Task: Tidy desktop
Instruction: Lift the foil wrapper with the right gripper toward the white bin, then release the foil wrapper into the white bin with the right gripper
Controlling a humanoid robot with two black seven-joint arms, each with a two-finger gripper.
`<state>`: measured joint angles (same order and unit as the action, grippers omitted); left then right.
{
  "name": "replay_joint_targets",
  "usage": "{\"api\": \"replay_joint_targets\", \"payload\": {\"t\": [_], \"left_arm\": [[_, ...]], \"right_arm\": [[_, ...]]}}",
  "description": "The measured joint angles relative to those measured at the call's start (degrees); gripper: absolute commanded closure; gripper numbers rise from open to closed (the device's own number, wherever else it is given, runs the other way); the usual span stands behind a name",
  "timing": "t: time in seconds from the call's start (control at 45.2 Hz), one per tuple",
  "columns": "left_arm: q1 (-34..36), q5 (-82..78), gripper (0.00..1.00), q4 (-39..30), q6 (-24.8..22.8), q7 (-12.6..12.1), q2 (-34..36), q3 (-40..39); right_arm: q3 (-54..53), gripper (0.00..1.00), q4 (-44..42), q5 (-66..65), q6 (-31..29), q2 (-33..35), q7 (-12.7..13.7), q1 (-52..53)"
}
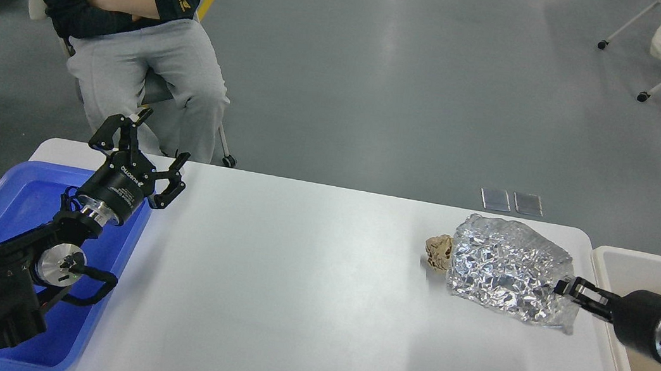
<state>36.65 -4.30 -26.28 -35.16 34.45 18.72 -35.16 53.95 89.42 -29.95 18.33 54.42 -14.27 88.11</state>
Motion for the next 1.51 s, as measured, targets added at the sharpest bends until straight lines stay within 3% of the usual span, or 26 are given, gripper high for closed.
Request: {"api": "replay_joint_targets", "payload": {"t": [0.332,0.686,0.93,1.195,1.505], "left_arm": [[0.0,-0.01,0.0,0.0,0.0,0.0,0.0,0.0],[0.0,-0.01,0.0,0.0,0.0,0.01,0.0,0.0],[0.0,0.0,0.0,0.0,0.0,0.01,0.0,0.0],[0.0,0.01,0.0,0.01,0.0,0.01,0.01,0.0],[0.0,-0.01,0.0,0.0,0.0,0.01,0.0,0.0]], "right_arm": [[-0.46,1.0,-10.71,4.87,-5.38,4.24,0.37,0.29],[-3.46,1.0,-28.91,25.7,-8.09,2.47,1.47,-10.2],[-13.15,1.0,-42.4,41.02,-8.14,-2.61,5.71,-23.48],[-32.74,1.0,-60.95,47.53,-8.08,-11.59,12.4,-40.59],[-42.78,1.0,-75.5,48.96,-8.49,-21.24,15.2,-51.3]]}}
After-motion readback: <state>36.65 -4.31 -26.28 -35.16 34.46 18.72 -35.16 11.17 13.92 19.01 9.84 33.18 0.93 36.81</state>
